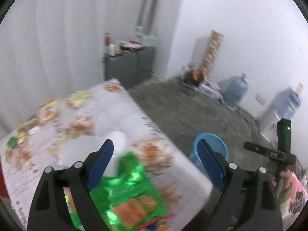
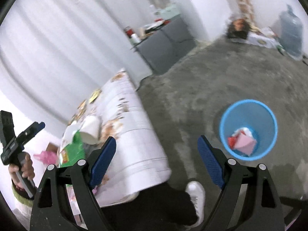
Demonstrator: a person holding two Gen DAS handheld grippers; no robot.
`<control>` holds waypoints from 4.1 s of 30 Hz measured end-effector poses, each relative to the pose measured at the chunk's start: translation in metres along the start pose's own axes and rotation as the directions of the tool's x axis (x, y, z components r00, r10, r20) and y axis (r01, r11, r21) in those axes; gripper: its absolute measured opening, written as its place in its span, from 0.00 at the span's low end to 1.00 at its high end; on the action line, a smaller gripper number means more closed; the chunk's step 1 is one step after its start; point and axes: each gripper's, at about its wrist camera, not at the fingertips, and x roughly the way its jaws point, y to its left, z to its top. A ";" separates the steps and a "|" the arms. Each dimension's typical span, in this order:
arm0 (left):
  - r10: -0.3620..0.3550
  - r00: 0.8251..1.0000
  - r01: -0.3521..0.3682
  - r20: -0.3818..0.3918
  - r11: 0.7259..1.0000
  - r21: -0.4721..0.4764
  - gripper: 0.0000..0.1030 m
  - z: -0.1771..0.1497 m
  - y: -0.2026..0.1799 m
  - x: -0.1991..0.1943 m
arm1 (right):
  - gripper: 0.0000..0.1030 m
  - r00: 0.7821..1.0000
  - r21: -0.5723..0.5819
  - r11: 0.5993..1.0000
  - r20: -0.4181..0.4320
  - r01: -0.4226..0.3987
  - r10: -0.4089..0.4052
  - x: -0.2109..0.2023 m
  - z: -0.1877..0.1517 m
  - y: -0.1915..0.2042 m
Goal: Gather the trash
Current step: 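Move both grippers back to the table toward the remaining wrappers, then grasp the yellow snack wrapper with the left gripper while the right grasps the white tissue, then carry wrapper and tissue to the blue wastebasket and open both grippers over it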
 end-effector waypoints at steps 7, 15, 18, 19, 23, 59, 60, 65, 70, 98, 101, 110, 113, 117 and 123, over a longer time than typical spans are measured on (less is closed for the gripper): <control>0.059 0.998 -0.054 0.019 0.981 -0.184 0.86 -0.011 0.094 -0.023 | 0.79 0.992 -0.126 0.988 -0.101 -0.090 0.077 0.032 0.008 0.066; 0.025 0.998 -0.047 -0.057 0.902 -0.430 0.86 -0.035 0.177 0.010 | 0.79 0.976 -0.304 0.939 -0.187 -0.163 0.108 0.068 0.011 0.146; -0.017 0.996 -0.032 -0.088 0.849 -0.528 0.86 -0.043 0.210 0.030 | 0.80 0.965 -0.374 0.904 -0.229 -0.207 0.127 0.086 0.013 0.179; -0.037 0.995 -0.022 -0.095 0.830 -0.557 0.86 -0.044 0.220 0.036 | 0.80 0.961 -0.400 0.890 -0.248 -0.219 0.125 0.094 0.014 0.193; -0.100 0.984 -0.020 -0.147 0.758 -0.652 0.83 -0.047 0.259 0.069 | 0.80 0.948 -0.476 0.844 -0.299 -0.247 0.109 0.121 0.011 0.233; -0.234 0.964 0.070 -0.124 0.675 -0.734 0.14 -0.053 0.299 0.117 | 0.53 0.873 -0.567 0.774 -0.487 -0.281 -0.040 0.248 -0.017 0.304; -0.233 0.965 0.074 -0.118 0.676 -0.733 0.14 -0.053 0.299 0.116 | 0.51 0.872 -0.560 0.778 -0.488 -0.284 -0.033 0.246 -0.016 0.303; -0.214 0.973 0.088 -0.087 0.694 -0.715 0.13 -0.049 0.297 0.107 | 0.30 0.859 -0.503 0.806 -0.512 -0.313 0.013 0.245 -0.011 0.299; -0.183 0.982 0.101 -0.044 0.712 -0.695 0.13 -0.044 0.296 0.092 | 0.04 0.867 -0.477 0.823 -0.497 -0.308 0.037 0.242 -0.004 0.296; -0.115 0.975 0.176 0.193 0.924 -0.340 0.12 0.008 0.155 -0.049 | 0.01 0.943 -0.336 0.882 -0.150 -0.331 0.297 0.073 0.045 0.236; -0.156 0.970 0.209 0.188 0.928 -0.307 0.12 0.009 0.130 -0.050 | 0.01 0.946 -0.292 0.900 -0.094 -0.324 0.310 0.048 0.040 0.207; -0.286 0.955 0.295 0.075 0.934 -0.201 0.12 0.008 0.043 -0.017 | 0.01 0.965 -0.074 0.964 0.039 -0.256 0.259 -0.002 0.013 0.104; -0.310 0.950 0.310 0.026 0.936 -0.166 0.12 0.008 0.010 0.000 | 0.01 0.969 -0.007 0.971 0.074 -0.237 0.237 -0.015 0.003 0.075; -0.328 0.944 0.324 -0.018 0.939 -0.117 0.12 0.009 -0.036 0.019 | 0.01 0.971 0.057 0.975 0.123 -0.215 0.207 -0.032 -0.005 0.043; -0.342 0.937 0.340 -0.072 0.940 -0.041 0.12 0.013 -0.096 0.046 | 0.01 0.970 0.119 0.976 0.185 -0.182 0.158 -0.050 -0.012 0.013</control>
